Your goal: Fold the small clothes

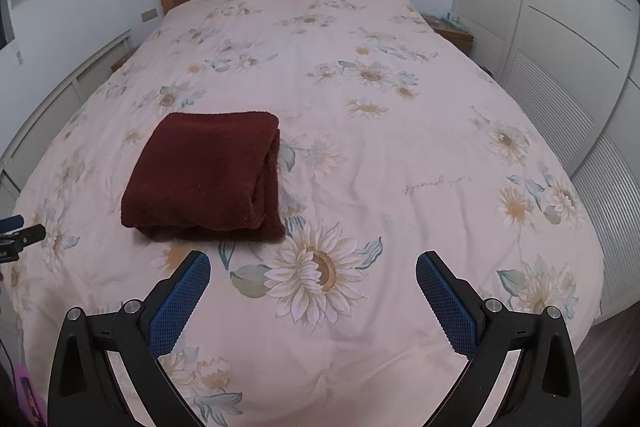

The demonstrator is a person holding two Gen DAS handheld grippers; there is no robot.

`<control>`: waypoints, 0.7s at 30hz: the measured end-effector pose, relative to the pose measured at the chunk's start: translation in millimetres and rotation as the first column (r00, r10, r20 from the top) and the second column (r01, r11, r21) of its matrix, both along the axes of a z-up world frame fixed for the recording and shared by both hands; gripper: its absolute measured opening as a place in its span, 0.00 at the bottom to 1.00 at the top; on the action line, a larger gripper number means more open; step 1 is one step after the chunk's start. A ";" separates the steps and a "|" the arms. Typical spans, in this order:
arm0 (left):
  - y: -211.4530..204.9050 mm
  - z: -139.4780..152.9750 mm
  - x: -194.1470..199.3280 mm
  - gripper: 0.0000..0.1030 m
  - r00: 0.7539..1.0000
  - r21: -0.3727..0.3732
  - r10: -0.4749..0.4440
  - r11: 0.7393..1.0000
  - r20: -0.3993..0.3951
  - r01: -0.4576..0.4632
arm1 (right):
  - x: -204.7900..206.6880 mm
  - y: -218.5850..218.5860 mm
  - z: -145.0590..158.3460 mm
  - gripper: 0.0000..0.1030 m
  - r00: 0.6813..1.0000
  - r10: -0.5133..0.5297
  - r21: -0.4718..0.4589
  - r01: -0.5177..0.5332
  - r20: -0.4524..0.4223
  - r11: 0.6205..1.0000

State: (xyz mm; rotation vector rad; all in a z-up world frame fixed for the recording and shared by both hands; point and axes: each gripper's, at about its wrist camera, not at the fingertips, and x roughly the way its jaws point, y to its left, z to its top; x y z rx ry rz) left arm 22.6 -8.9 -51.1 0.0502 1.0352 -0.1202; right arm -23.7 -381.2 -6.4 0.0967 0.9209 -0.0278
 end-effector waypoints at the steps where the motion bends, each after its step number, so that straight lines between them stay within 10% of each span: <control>1: -0.1 0.1 -0.1 0.99 1.000 0.000 0.001 1.000 0.001 -0.001 | -0.9 0.9 0.3 1.00 1.000 0.000 0.000 0.000 0.000 1.000; 21: -1.4 1.1 -0.2 0.99 0.999 0.012 -0.042 0.999 0.002 0.042 | -0.9 7.9 -0.5 1.00 0.999 0.020 -0.010 -0.020 -0.026 1.000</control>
